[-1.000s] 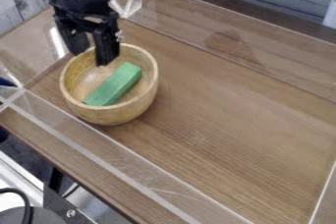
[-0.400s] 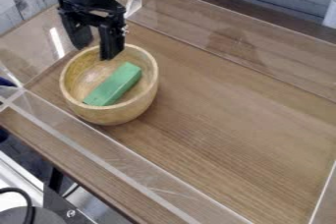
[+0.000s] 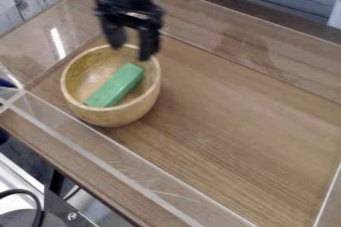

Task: Put the green block in the brown bowl

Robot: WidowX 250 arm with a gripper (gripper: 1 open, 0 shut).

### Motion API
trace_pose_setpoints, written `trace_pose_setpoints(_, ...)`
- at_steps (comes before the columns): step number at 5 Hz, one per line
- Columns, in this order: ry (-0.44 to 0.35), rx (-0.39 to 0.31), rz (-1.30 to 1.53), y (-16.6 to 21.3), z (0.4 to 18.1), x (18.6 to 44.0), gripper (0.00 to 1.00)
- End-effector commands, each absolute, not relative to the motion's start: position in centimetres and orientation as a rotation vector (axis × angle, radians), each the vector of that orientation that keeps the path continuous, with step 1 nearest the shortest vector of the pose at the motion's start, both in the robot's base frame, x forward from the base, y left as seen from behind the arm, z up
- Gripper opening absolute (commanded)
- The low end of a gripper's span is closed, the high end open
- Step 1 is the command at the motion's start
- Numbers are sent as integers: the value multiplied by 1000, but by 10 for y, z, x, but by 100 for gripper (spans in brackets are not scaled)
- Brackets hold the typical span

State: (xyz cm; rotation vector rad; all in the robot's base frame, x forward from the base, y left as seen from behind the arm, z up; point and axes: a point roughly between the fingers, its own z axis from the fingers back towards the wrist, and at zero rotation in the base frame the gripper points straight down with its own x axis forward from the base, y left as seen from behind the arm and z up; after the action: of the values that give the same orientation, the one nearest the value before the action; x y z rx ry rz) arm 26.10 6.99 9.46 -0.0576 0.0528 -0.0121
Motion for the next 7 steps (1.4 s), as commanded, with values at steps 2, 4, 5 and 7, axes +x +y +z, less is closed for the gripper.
trace_pose_setpoints(2, -19, -4, -16, -20, 121, 301, 100)
trace_pose_setpoints(4, 14, 11, 83, 15, 101, 304, 0)
trace_pose_setpoints(5, 54, 19, 97, 9, 76, 310, 100)
trace_pose_setpoints(7, 88, -8, 108, 17, 72, 313, 0)
